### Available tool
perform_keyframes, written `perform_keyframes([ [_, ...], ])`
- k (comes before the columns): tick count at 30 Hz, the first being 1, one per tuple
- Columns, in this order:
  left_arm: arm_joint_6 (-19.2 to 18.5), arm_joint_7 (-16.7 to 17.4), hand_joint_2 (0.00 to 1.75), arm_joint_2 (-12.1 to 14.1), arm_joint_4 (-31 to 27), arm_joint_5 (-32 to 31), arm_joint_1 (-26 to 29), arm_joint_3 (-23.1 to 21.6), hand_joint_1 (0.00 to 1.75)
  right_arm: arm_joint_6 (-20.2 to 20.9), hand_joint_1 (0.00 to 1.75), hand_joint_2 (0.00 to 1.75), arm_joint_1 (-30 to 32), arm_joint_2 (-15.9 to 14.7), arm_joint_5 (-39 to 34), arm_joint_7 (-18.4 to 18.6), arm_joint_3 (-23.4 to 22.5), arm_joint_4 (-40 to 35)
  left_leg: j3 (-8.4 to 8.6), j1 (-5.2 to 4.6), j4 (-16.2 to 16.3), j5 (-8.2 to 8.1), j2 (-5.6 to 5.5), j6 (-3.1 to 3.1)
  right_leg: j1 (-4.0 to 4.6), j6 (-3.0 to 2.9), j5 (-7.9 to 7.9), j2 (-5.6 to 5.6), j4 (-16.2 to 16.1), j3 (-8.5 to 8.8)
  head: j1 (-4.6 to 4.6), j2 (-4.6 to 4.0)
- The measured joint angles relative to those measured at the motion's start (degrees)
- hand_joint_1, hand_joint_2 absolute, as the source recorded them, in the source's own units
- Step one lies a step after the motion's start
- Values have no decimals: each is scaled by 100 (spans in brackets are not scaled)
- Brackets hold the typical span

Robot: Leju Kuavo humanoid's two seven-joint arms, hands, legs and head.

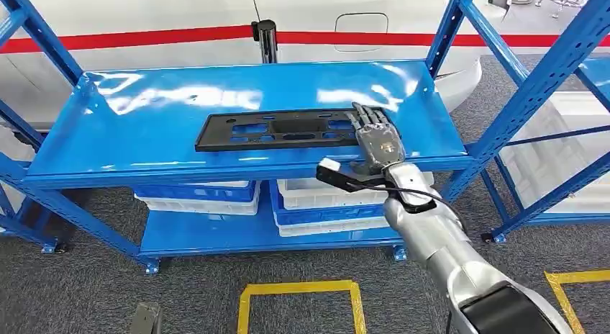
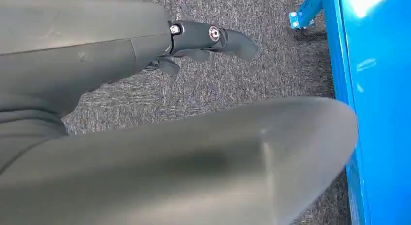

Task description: Take the parts from the cabinet and place them on the table.

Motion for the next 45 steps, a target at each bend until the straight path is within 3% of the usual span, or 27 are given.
perform_keyframes([
  [8,26,-11,0,85,0,11,-2,24,0,20,0,175,-57,-179,-64,70,-147,116,-18,-13,42,-15,-18,29,-70,29,15,1,-5,0,0,0],
  [10,50,-24,0,98,0,9,-2,28,0,17,0,175,-66,-210,-57,70,-179,127,-13,-8,21,-15,-14,60,-64,59,30,7,-50,14,-4,0],
  [11,57,-26,0,98,0,9,-4,31,0,20,0,175,-88,-230,-48,70,-190,131,42,84,-76,42,23,124,-6,81,2,-13,-8,-40,4,0],
  [12,61,-46,0,98,0,11,-7,33,0,20,0,175,-105,-260,-50,68,-199,140,54,79,-85,45,41,142,-9,58,-86,-104,181,-113,2,0],
  [14,57,-54,0,107,0,20,-7,42,0,22,0,175,-127,-258,-48,52,-201,151,58,93,-84,39,72,164,-12,-15,-367,-139,856,-465,37,0],
  [16,24,-57,0,105,0,26,-8,42,0,28,0,175,-120,-267,-48,50,-203,166,56,96,-80,31,80,169,-16,-29,-564,-146,1513,-828,31,0],
  [17,4,-57,0,105,0,26,-6,42,0,33,0,175,-114,-269,-48,46,-203,182,59,98,-79,25,81,162,-15,-2,-597,-147,1799,-1000,48,0],
  [18,4,-57,0,105,0,26,-7,42,0,33,0,175,-116,-273,-40,46,-208,197,65,105,-76,13,80,144,-23,34,-531,-153,1787,-1038,39,0],
  [19,4,-57,0,105,0,26,-7,44,0,33,0,175,-124,-278,-31,41,-212,199,83,120,-73,-5,77,118,-36,97,-354,-163,1504,-930,52,0],
  [21,17,-57,0,105,0,22,-7,48,0,35,0,175,-159,-286,-18,35,-217,201,150,149,-64,-64,74,48,-73,214,112,-214,479,-466,52,0],
  [22,24,-57,0,109,0,22,-7,48,0,37,0,175,-171,-286,-13,35,-217,206,165,135,-63,-100,72,0,-86,217,211,-297,87,-309,59,0],
  [23,28,-57,0,109,0,22,-9,48,0,42,0,175,-192,-284,-13,35,-217,212,152,101,-32,-134,70,-47,-16,155,194,-239,42,-204,57,0],
  [24,31,-59,0,109,0,22,-9,48,0,41,0,175,-190,-282,-13,35,-219,216,154,98,-40,-132,74,-60,-40,86,194,-228,46,-237,35,0],
  [27,31,-59,0,109,0,22,-5,50,0,41,0,175,-205,-284,-15,33,-223,219,164,131,-56,-135,76,-83,-3,41,169,-213,61,-239,26,0],
  [28,31,-59,0,109,-2,22,-19,50,0,41,0,175,-242,-286,-13,33,-227,221,175,161,-42,-189,77,-138,-48,-39,163,-196,38,-205,28,2],
  [29,31,-59,0,109,-2,22,-19,50,0,41,0,175,-254,-293,-13,33,-230,221,154,177,62,-246,74,-180,-50,-70,145,-177,34,-172,26,0],
  [30,31,-61,0,109,-2,22,-21,48,0,41,0,175,-255,-293,-13,33,-232,223,-10,183,410,-410,73,-207,-50,-144,120,-179,34,-146,-7,0],
  [32,31,-59,0,109,-2,24,-17,52,0,41,0,175,-241,-278,-4,30,-232,229,-523,185,1310,-762,70,-246,-33,-187,91,-170,34,-121,-9,0],
  [33,31,-54,0,109,-2,26,-17,59,0,42,0,175,-231,-275,-5,28,-232,236,-773,186,1673,-829,71,-254,-25,-200,79,-158,35,-108,-11,0],
  [34,31,-54,0,109,-2,33,-16,72,0,41,0,175,-229,-271,-4,28,-232,238,-903,186,1780,-760,71,-244,-17,-220,63,-147,35,-87,-9,0],
  [35,31,-52,0,109,-2,35,-15,81,0,41,0,175,-229,-269,0,26,-230,243,-897,185,1611,-543,71,-224,-11,-231,43,-133,35,-53,-11,0],
  [36,31,-52,0,109,-2,35,-16,81,0,44,0,175,-228,-265,0,26,-230,247,-772,183,1246,-252,70,-198,-6,-220,14,-119,35,-9,-13,0],
  [38,31,-52,0,111,-2,35,-16,94,0,41,0,175,-229,-262,2,26,-230,247,-345,167,177,348,45,-94,1,-203,-42,-100,27,79,-11,0],
  [39,28,-52,0,127,0,35,-20,105,0,44,0,175,-236,-260,2,26,-230,249,-281,138,131,245,35,-83,45,-175,-59,-93,19,79,2,0],
  [42,31,-46,0,133,0,37,-30,129,0,52,0,175,-221,-260,2,19,-230,256,-266,99,45,188,49,-28,26,-91,-66,-87,-25,69,-11,0],
  [44,31,-48,0,135,0,39,-25,133,0,48,0,175,-232,-271,2,17,-232,256,-130,173,-121,240,75,24,68,-36,-112,-123,-7,63,-2,0],
  [45,28,-52,0,135,0,39,-31,136,0,50,0,175,-250,-275,2,17,-230,256,-86,164,-150,234,71,53,64,-38,-183,-157,187,-12,0,0],
])
